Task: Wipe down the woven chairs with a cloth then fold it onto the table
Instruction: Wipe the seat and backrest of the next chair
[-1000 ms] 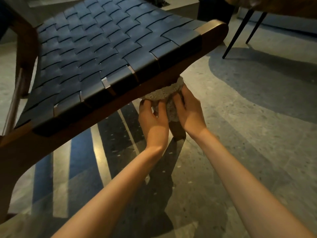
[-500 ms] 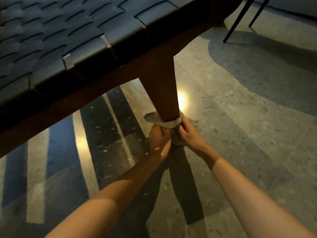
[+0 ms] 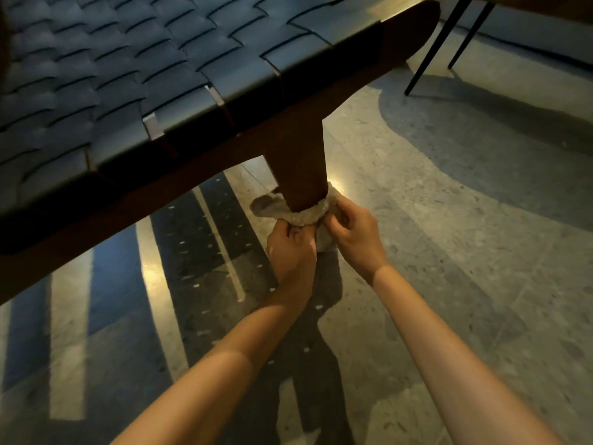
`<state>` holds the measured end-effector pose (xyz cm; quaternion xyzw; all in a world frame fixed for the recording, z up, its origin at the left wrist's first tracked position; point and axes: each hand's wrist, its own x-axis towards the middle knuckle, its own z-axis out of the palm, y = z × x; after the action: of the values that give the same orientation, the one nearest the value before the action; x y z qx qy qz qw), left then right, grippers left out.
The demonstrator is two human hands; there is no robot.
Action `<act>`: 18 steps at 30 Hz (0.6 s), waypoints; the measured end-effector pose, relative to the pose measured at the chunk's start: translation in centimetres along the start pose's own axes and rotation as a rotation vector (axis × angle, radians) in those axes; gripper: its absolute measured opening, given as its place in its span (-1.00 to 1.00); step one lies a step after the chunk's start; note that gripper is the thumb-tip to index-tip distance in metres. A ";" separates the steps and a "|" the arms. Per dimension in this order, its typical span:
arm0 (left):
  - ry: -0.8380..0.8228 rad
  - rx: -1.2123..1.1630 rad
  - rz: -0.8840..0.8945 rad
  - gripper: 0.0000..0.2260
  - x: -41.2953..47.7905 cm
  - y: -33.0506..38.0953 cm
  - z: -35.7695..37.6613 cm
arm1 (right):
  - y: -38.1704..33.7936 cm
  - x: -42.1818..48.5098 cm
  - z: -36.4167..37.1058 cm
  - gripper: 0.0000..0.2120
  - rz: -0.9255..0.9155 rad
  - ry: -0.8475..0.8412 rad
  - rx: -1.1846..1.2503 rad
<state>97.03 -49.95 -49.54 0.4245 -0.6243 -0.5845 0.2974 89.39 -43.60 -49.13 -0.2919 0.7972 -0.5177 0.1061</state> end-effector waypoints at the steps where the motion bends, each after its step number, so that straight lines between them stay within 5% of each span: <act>1: 0.030 -0.058 0.057 -0.86 -0.3 1.0 -0.2 | -1.1 0.1 -0.1 -0.67 -0.037 0.049 0.006; 10: 0.125 -0.298 0.183 -0.92 -1.4 8.2 -3.6 | -9.7 0.4 -1.0 -0.70 -0.151 0.224 0.133; 18: 0.133 -0.267 0.263 -0.90 -1.1 7.7 -3.5 | -8.6 0.1 -0.4 -0.73 -0.160 0.232 0.151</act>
<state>99.18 -50.97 -41.40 0.3338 -0.5704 -0.5886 0.4656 92.19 -45.90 -41.27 -0.2838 0.7371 -0.6133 -0.0068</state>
